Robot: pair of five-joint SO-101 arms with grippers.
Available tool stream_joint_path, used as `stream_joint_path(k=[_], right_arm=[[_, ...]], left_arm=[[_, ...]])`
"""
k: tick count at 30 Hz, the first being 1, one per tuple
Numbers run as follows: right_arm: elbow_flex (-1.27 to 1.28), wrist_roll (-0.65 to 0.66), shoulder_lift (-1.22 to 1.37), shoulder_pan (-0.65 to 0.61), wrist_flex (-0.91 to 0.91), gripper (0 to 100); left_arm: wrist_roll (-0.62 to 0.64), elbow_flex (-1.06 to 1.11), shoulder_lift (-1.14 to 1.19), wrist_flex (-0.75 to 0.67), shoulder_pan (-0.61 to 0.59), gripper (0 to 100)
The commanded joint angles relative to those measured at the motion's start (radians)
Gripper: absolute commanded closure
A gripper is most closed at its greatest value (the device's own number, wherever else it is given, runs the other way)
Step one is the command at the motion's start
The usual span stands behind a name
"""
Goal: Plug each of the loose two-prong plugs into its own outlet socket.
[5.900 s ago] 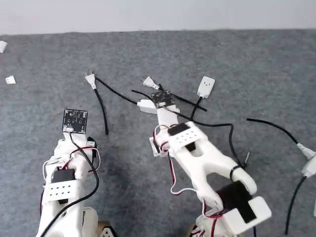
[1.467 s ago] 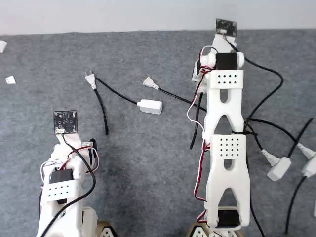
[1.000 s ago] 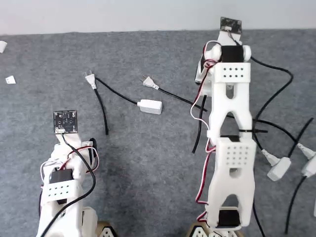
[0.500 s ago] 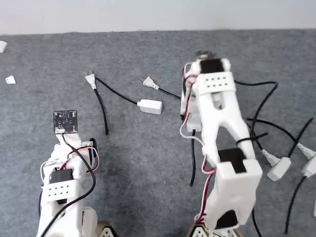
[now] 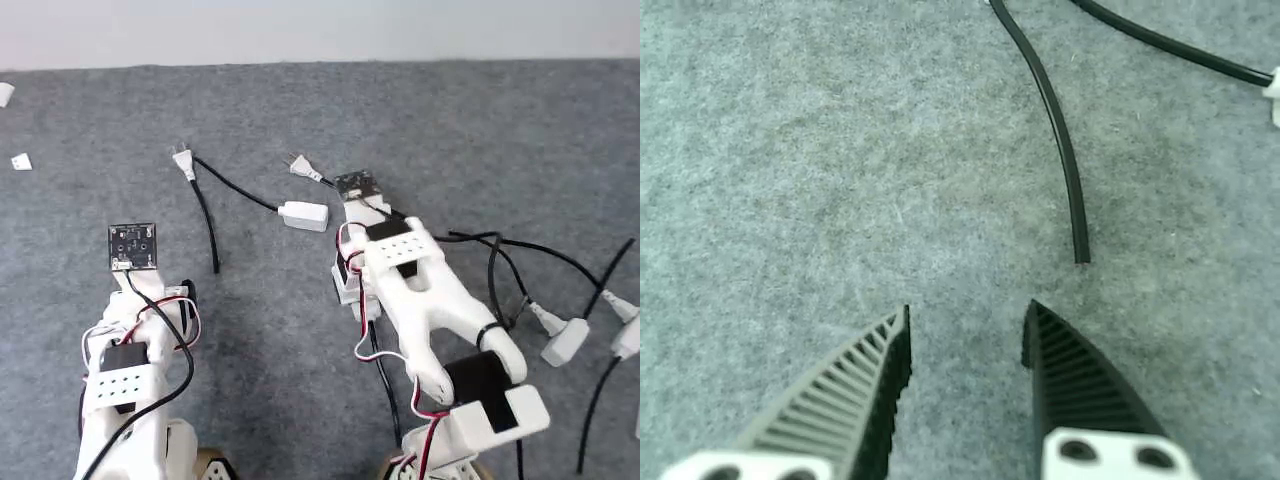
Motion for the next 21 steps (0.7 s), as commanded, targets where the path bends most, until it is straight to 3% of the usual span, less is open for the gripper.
stream_joint_path(k=[1, 5, 13, 21], right_arm=[[0.005, 0.035, -0.042, -0.012, -0.022, 85.2], [-0.012, 0.037, -0.056, -0.012, 0.012, 75.3], [-0.086, 0.035, -0.203, -0.004, 0.170, 79.0], [0.133, 0.041, -0.275, 0.064, 0.028, 79.1]], left_arm=[[0.009, -0.053, -0.011, -0.018, -0.008, 83], [0.009, -0.048, -0.011, -0.018, -0.008, 82], [0.008, -0.047, -0.011, -0.018, -0.008, 82], [0.008, -0.047, -0.011, -0.018, -0.008, 82]])
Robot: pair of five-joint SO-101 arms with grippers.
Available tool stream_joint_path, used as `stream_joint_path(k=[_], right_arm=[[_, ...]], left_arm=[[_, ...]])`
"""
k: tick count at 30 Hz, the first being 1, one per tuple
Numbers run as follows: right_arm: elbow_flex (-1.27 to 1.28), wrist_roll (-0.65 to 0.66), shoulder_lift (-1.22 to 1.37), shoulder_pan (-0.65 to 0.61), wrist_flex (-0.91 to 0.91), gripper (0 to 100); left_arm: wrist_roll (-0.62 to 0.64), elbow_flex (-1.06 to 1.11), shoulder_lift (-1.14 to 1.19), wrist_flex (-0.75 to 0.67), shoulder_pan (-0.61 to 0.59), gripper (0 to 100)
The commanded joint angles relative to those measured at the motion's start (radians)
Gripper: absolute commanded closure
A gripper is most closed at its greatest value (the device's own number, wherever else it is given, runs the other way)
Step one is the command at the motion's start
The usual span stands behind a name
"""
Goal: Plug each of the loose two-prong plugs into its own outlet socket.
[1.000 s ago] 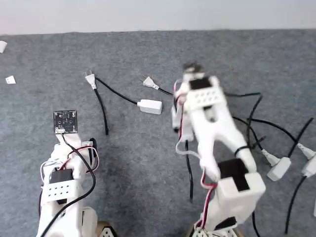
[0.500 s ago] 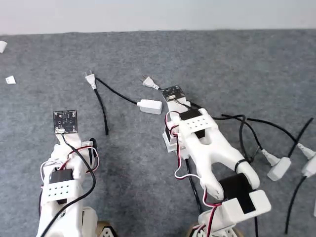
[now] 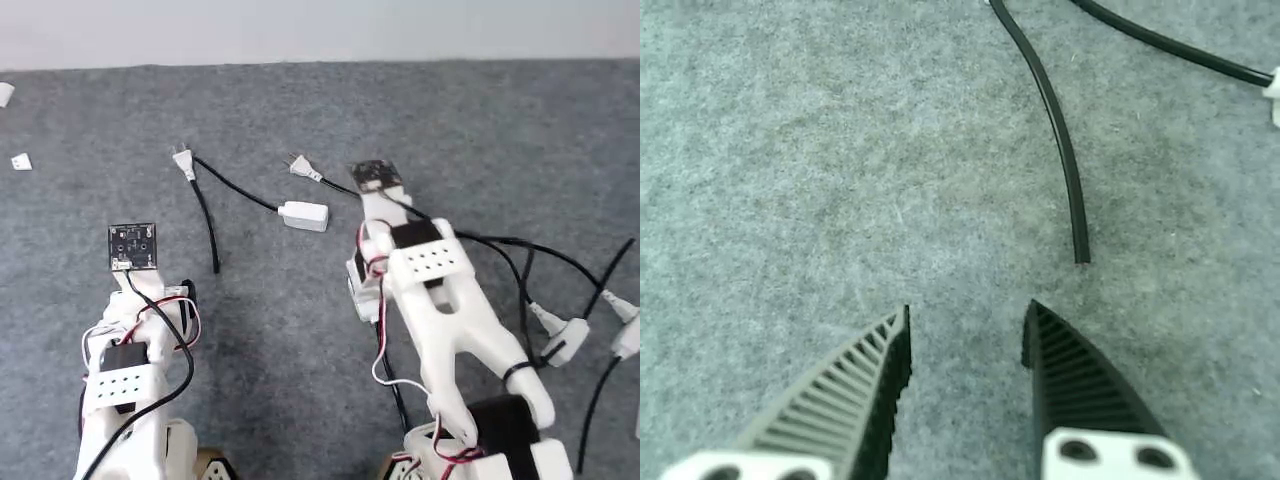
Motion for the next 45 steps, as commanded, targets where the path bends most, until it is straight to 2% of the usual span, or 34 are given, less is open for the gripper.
stream_joint_path(k=[1, 7, 11, 17, 23, 31, 36, 45], right_arm=[[0.081, 0.015, -0.033, 0.002, -0.085, 79.1], [0.141, 0.017, 0.024, -0.038, -0.180, 79.1], [0.140, 0.017, 0.033, -0.039, -0.239, 79.1], [0.130, 0.017, 0.039, -0.079, -0.269, 79.6], [0.124, 0.018, 0.041, -0.206, -0.294, 93.4], [0.126, 0.044, 0.042, -0.199, -0.295, 93.5], [0.126, 0.074, 0.031, -0.213, -0.292, 99.1], [0.135, 0.215, 0.042, -0.440, -0.286, 98.7]], left_arm=[[0.008, -0.047, -0.011, -0.018, -0.008, 82], [0.008, -0.045, -0.011, -0.018, -0.008, 82], [-0.035, -0.045, -0.011, -0.018, -0.008, 83], [-0.037, -0.045, -0.011, -0.018, -0.008, 83], [-0.037, -0.044, -0.011, -0.018, -0.008, 83], [-0.038, -0.044, -0.011, -0.018, -0.008, 83], [-0.038, -0.044, -0.011, -0.018, -0.008, 83], [-0.038, -0.044, -0.012, -0.018, -0.008, 83]])
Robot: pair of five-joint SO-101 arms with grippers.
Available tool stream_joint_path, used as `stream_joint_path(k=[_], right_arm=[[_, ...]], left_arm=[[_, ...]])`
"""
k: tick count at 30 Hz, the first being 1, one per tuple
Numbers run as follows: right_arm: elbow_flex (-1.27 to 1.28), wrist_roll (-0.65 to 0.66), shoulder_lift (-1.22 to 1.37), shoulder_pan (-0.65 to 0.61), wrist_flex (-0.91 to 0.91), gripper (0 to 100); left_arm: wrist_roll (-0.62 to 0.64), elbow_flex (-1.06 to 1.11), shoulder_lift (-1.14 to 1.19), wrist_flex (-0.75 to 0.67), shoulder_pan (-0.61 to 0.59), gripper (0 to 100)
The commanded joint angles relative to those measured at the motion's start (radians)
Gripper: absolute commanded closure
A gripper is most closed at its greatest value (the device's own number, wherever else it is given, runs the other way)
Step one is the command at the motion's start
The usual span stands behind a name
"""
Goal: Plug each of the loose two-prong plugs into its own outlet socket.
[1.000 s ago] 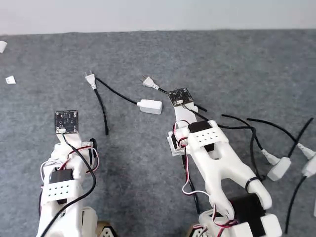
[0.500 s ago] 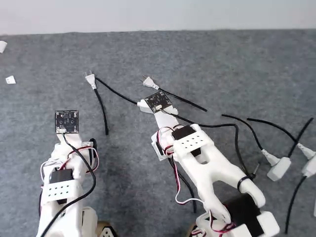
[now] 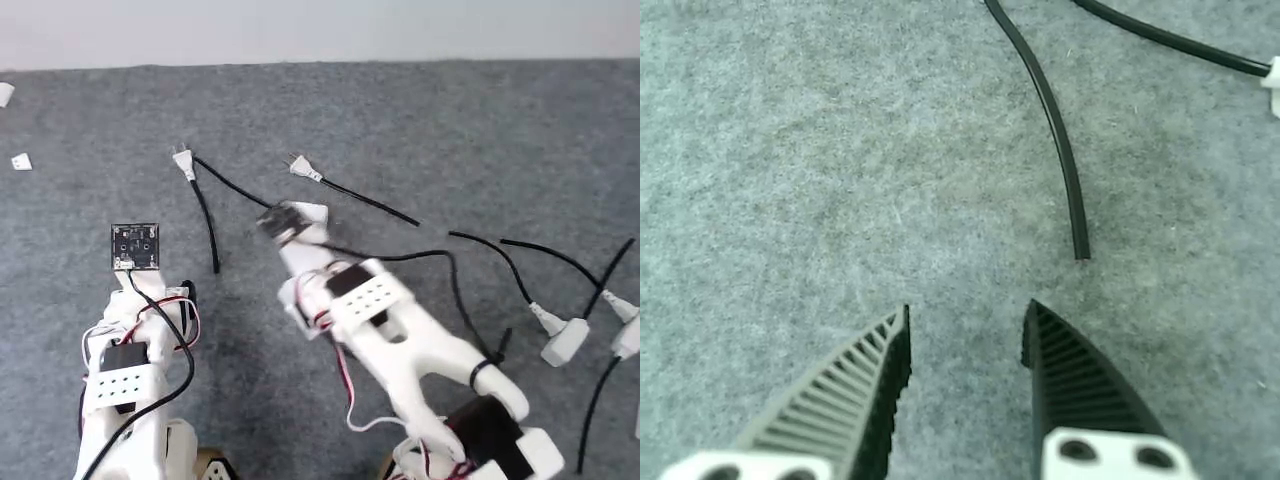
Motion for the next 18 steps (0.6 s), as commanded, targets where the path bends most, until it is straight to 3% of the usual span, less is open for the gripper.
stream_joint_path(k=[1, 9, 18], right_arm=[[0.005, 0.071, 0.010, -0.093, 0.002, 98.6], [0.015, 0.120, 0.004, -0.111, 0.035, 89.3], [0.025, 0.158, -0.001, -0.174, 0.062, 90.6]], left_arm=[[-0.009, -0.044, -0.012, -0.018, -0.008, 83], [-0.009, -0.044, -0.012, -0.018, -0.008, 83], [-0.009, -0.044, -0.012, -0.018, -0.008, 83]])
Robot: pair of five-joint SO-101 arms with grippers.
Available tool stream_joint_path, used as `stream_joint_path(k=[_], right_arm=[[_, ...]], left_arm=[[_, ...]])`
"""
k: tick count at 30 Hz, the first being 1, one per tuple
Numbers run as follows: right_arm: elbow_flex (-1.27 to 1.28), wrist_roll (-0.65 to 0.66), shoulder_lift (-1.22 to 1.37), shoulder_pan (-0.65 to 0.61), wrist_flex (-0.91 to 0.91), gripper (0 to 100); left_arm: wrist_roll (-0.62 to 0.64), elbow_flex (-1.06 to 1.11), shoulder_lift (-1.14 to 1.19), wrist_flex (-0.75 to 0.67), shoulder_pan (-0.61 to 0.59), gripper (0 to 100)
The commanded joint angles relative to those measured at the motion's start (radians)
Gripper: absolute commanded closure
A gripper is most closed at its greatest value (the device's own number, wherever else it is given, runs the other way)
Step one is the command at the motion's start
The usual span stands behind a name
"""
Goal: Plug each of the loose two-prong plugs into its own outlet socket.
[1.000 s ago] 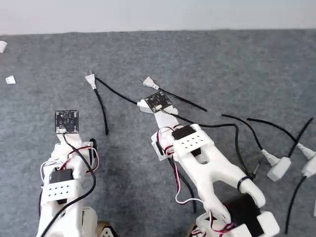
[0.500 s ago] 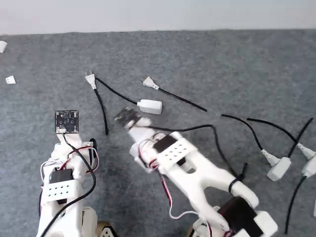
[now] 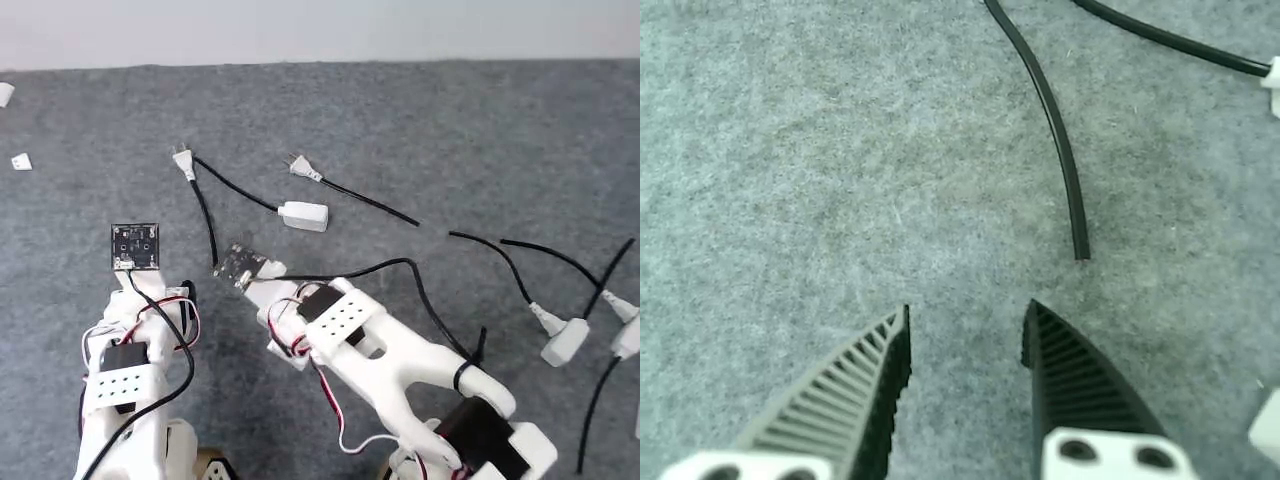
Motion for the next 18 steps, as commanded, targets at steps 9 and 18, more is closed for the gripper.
stream_joint_path(k=[9, 18], right_arm=[[0.008, 0.035, -0.024, 0.163, 0.002, 99.1], [0.011, 0.164, -0.309, 0.521, 0.054, 99.1]], left_arm=[[-0.009, -0.044, -0.012, -0.018, -0.008, 83], [-0.009, -0.044, -0.012, -0.018, -0.008, 83]])
